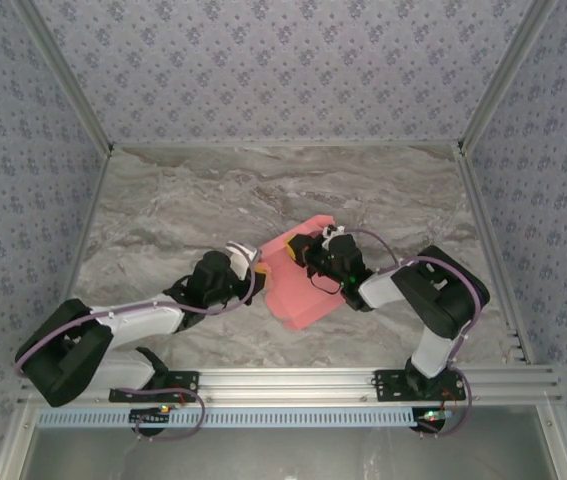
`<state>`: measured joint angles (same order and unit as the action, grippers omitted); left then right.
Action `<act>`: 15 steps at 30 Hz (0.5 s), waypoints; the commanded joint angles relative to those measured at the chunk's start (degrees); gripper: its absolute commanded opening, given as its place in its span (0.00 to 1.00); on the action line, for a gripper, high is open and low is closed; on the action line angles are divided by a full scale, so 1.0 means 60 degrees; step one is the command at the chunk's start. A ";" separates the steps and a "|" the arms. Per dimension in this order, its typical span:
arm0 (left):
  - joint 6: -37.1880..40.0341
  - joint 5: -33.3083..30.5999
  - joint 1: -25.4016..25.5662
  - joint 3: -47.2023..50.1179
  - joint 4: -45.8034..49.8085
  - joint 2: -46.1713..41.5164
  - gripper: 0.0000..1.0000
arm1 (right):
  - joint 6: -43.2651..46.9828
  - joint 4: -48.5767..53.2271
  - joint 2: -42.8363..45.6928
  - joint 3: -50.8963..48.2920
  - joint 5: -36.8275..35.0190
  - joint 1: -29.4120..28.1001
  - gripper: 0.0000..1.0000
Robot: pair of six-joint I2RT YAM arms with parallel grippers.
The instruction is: Fold the paper box
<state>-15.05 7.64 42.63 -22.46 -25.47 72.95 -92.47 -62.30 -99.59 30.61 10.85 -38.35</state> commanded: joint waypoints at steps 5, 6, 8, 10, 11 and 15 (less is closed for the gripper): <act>0.0430 -0.3363 0.1155 -0.0194 0.0453 -0.0165 0.13 | 0.0333 -0.0604 -0.0242 -0.0293 -0.0155 -0.0049 0.00; 0.0436 -0.3589 0.1259 -0.0114 0.0327 -0.0136 0.13 | 0.0352 -0.0747 -0.0247 -0.0364 -0.0227 -0.0058 0.00; 0.0414 -0.3692 0.1322 0.0185 -0.0380 -0.0106 0.15 | 0.0424 -0.1058 -0.0294 -0.0482 -0.0350 -0.0054 0.00; 0.0384 -0.3602 0.1336 0.0403 -0.0777 -0.0128 0.16 | 0.0441 -0.1231 -0.0362 -0.0546 -0.0337 -0.0029 0.00; 0.0373 -0.3554 0.1354 0.0481 -0.0897 -0.0206 0.17 | 0.0448 -0.1257 -0.0402 -0.0554 -0.0343 -0.0038 0.00; 0.0246 -0.2763 0.1391 0.0941 -0.1207 -0.1143 0.28 | 0.0375 -0.1554 -0.0681 -0.0535 -0.0267 -0.0098 0.00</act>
<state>-13.41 -10.28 50.57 -18.09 -28.40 70.48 -91.39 -69.91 -101.82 28.14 9.41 -38.44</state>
